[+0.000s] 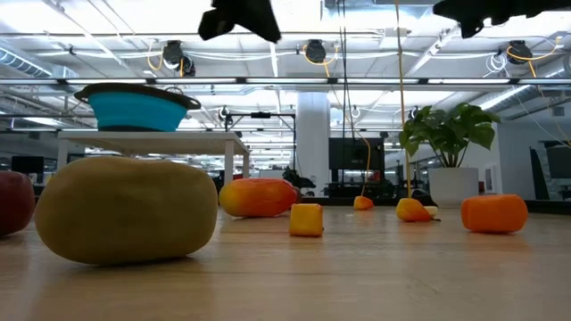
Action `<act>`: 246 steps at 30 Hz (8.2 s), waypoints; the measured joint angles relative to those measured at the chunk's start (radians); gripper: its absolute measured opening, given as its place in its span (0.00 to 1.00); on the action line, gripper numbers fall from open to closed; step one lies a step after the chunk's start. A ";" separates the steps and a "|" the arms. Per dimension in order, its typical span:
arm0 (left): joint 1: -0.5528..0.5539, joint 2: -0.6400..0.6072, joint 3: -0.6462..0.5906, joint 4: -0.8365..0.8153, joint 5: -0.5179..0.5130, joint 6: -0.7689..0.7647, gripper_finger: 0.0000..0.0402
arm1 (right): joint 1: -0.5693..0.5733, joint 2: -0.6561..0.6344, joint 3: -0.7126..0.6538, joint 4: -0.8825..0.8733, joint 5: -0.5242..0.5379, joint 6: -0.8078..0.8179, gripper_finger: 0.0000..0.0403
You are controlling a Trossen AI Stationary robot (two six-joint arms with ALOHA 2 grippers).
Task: Pick & Place Fruit
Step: Put the orange mango into the blue strainer bowl on the shelf
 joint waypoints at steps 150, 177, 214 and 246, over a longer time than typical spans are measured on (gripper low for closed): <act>0.022 0.425 0.108 -0.224 -0.051 -0.487 0.59 | 0.000 -0.118 0.000 -0.095 -0.203 -0.049 0.00; -0.094 0.261 0.150 0.563 -0.133 0.482 0.59 | 0.000 -0.118 0.000 -0.097 -0.203 -0.056 0.00; 0.033 0.260 0.150 1.300 0.652 0.149 0.60 | 0.000 -0.118 0.000 -0.097 -0.203 -0.056 0.00; 0.017 0.260 0.150 1.570 0.843 0.122 0.60 | 0.000 -0.153 -0.275 0.242 -0.145 0.072 0.00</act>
